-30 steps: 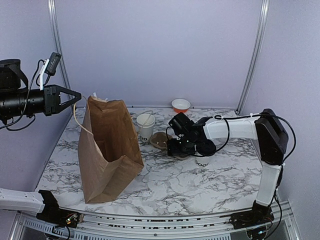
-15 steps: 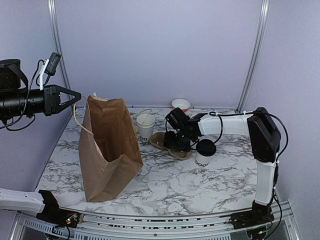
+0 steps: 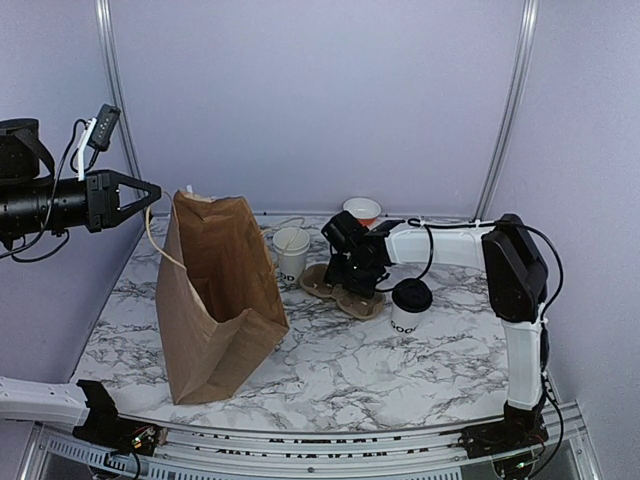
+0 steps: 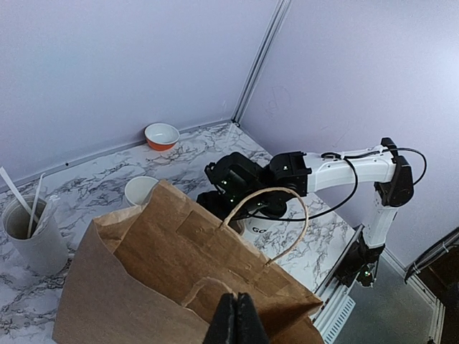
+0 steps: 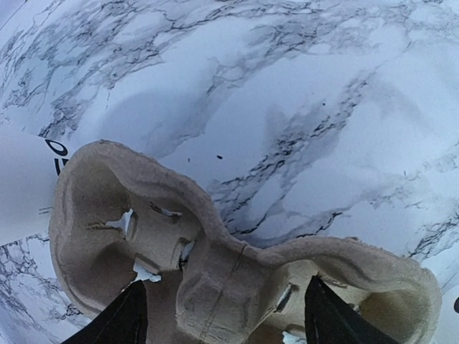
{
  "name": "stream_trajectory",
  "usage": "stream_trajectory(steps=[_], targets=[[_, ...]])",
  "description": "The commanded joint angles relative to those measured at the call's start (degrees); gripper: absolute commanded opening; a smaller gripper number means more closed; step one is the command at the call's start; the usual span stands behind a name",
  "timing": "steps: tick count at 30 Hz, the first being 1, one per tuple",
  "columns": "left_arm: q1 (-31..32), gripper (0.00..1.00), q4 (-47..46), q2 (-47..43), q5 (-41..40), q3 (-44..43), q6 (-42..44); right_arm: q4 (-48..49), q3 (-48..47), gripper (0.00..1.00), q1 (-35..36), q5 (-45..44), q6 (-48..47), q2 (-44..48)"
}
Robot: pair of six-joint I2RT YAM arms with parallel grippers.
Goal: Pack the takeout coffee
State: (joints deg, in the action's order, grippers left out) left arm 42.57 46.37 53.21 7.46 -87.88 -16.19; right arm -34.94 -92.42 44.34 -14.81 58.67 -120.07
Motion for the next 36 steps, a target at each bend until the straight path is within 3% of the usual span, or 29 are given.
stream_trajectory(steps=[1,9,16,22,30,36], targets=[[-0.3,0.00,-2.2,-0.9,0.4,0.5,1.0,-1.5,-2.4,0.71,1.4,-1.3,2.4,-2.1],[-0.3,0.00,-2.4,-0.6,1.0,0.6,1.2,-1.2,-2.2,0.69,1.9,-1.1,1.9,-3.0],[-0.3,0.00,-2.8,0.1,1.8,0.2,1.2,0.2,1.0,0.64,3.2,-0.5,-6.8,-2.1],[-0.3,0.00,-3.4,1.1,2.6,0.1,1.2,4.3,6.8,0.60,3.3,5.5,-16.2,1.7],[-0.3,0.00,-4.4,2.5,3.2,0.1,0.4,0.6,7.4,0.54,6.7,9.6,-27.3,4.0],[-0.3,0.00,-6.1,3.2,4.9,0.2,-0.9,-2.0,9.8,0.59,8.1,9.6,-32.1,6.6]])
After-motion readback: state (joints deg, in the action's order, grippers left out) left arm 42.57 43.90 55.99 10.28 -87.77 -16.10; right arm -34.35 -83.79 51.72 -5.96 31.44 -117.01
